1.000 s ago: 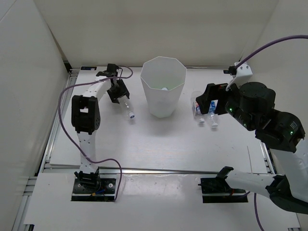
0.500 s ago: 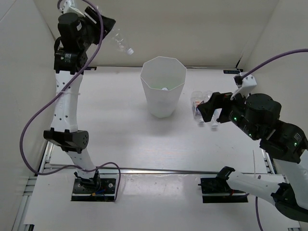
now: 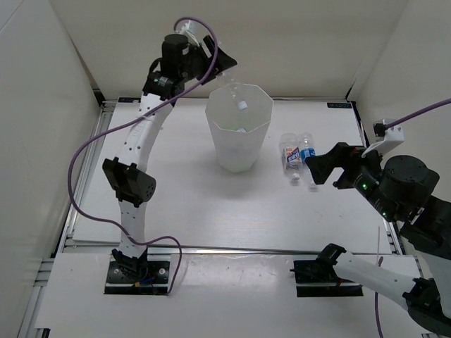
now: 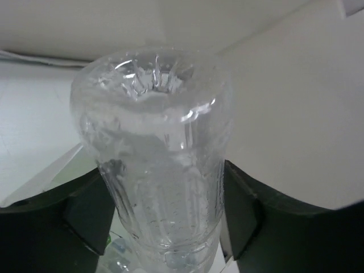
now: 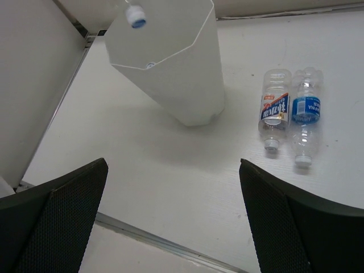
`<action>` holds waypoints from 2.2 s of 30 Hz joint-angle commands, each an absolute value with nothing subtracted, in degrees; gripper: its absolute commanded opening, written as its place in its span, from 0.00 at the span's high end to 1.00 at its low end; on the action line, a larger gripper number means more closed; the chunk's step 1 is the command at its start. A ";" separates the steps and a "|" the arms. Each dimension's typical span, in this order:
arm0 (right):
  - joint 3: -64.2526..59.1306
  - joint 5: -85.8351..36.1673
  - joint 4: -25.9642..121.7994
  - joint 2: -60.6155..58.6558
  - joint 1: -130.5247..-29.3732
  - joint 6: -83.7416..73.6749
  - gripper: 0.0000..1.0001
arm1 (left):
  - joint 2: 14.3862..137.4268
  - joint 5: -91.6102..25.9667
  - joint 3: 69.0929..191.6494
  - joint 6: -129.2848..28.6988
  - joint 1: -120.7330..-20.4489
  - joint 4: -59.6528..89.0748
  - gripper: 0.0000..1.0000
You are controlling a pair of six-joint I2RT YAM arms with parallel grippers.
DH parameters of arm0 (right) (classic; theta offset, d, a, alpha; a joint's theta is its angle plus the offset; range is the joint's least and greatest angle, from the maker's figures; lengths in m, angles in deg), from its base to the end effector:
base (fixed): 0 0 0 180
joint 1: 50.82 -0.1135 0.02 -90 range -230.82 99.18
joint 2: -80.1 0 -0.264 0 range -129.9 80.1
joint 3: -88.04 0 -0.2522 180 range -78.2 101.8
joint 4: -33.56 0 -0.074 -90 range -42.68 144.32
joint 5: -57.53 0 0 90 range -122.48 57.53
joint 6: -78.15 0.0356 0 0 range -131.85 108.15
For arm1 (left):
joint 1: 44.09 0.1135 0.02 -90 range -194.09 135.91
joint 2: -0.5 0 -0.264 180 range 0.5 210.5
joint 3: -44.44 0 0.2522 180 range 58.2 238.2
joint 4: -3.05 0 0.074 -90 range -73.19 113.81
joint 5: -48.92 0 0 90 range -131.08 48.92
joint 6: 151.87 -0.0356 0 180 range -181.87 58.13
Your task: Put the plastic bottles in the bin
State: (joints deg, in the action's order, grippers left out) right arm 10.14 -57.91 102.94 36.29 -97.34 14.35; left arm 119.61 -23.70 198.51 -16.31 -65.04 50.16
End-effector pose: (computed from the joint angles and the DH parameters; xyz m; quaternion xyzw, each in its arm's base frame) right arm 0.0567 0.0375 0.4904 0.0049 0.7660 0.2306 0.6000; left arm 0.4264 -0.1746 0.4659 -0.0711 0.7716 -0.4389 0.4549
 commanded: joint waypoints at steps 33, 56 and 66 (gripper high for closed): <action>0.65 -52.54 101.91 12.79 -67.66 26.85 0.00 | 63.87 -32.91 140.73 -24.17 -55.79 58.90 0.00; 13.13 -32.12 93.55 -23.34 -50.29 10.56 0.08 | 67.30 -27.37 145.04 -26.01 -54.11 71.30 0.00; 8.99 -34.85 91.09 -28.96 -51.88 9.33 0.08 | 66.68 -27.37 145.04 -26.54 -52.35 75.35 0.00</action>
